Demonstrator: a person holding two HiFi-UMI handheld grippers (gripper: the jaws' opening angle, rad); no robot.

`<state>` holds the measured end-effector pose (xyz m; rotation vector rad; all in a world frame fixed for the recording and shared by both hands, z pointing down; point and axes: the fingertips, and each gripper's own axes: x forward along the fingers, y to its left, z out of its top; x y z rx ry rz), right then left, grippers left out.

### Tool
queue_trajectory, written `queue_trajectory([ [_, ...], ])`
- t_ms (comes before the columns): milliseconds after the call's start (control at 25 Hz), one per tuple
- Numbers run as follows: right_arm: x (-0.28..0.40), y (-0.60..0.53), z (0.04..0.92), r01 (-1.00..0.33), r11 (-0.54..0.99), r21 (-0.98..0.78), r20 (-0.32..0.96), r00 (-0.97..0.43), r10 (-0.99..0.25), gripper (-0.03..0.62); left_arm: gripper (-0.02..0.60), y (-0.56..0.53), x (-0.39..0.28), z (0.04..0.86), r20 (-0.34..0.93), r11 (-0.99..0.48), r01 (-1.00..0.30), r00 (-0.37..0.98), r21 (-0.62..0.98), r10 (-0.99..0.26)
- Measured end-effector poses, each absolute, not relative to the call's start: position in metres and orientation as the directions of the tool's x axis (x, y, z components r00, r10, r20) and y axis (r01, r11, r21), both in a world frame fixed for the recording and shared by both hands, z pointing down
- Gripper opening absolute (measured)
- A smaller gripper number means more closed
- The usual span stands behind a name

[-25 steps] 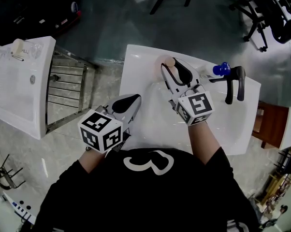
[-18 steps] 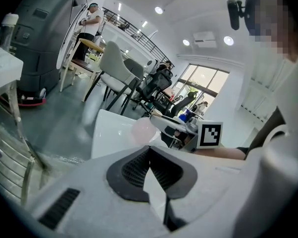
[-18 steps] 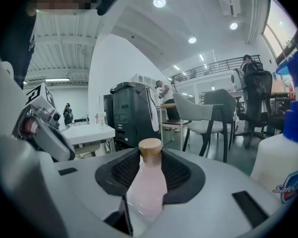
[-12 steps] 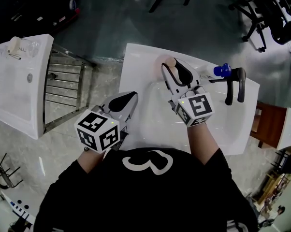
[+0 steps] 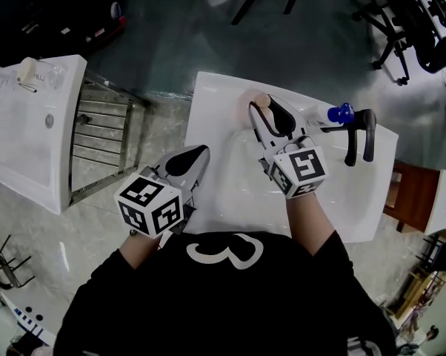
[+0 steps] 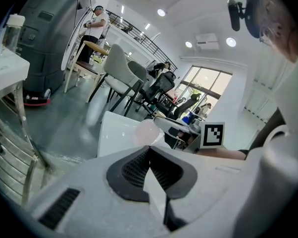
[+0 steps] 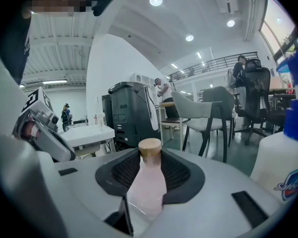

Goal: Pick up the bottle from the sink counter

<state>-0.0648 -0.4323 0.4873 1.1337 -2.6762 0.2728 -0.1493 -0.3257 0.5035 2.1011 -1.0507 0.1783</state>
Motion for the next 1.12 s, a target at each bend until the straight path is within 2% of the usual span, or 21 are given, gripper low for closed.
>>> queue_trajectory([
  [1120,-0.054,-0.389,0.466,-0.731,0.669,-0.133,0.281,-0.675,-0.682,0.13,0.015,-0.285,-0.145,0.46,0.423,-0.361,-0.773,0.601,0.522,-0.678],
])
